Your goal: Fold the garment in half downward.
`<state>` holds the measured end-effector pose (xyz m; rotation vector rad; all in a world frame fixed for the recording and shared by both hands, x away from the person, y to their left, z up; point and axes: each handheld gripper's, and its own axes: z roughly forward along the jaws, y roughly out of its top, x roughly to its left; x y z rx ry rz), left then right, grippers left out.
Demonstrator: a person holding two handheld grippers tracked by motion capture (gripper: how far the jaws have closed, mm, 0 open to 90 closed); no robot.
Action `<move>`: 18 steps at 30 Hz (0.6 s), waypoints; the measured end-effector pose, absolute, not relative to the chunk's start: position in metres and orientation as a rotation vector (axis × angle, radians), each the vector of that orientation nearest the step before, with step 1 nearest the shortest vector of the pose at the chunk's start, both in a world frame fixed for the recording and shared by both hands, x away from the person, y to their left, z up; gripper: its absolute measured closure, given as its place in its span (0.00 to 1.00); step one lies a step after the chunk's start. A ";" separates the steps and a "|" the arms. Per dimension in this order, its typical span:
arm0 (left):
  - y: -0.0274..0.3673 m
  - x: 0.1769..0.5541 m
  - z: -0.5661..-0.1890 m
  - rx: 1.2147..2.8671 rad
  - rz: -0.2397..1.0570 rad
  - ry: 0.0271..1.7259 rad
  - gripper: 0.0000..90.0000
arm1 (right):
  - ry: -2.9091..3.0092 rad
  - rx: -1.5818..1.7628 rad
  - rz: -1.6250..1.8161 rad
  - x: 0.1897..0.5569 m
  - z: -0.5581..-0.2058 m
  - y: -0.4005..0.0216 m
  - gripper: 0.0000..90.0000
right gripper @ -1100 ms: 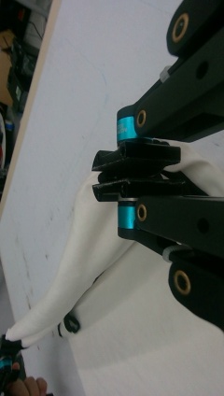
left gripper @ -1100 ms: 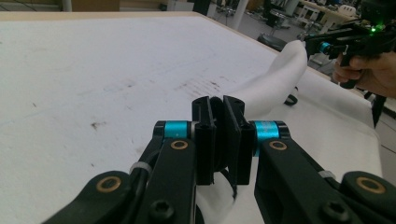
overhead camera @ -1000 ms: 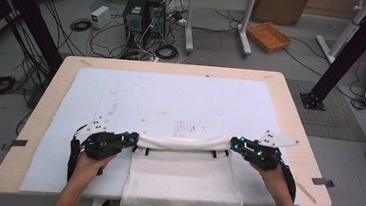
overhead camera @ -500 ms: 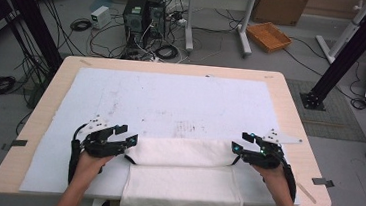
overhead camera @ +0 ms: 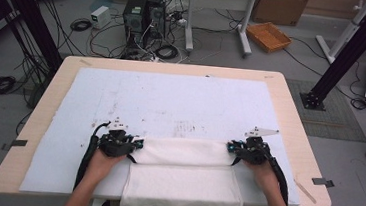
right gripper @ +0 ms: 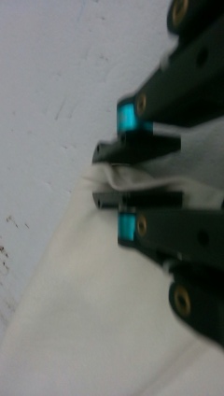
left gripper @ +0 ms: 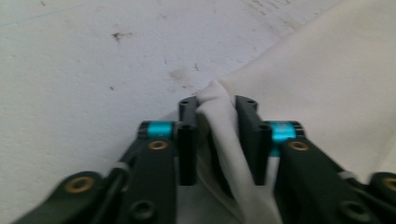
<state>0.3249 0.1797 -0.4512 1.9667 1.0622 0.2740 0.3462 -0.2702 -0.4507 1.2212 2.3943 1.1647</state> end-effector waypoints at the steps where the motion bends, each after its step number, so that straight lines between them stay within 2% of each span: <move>1: 0.180 0.325 -0.451 1.958 0.275 1.074 0.84 | 2.394 1.237 1.171 0.346 -0.451 -0.271 0.96; 9: 0.183 0.348 -0.438 1.803 0.280 1.103 0.87 | 2.253 1.168 1.228 0.361 -0.433 -0.274 0.98; 18: 0.180 0.377 -0.435 1.697 0.437 1.119 0.86 | 2.097 1.255 1.176 0.398 -0.429 -0.267 0.98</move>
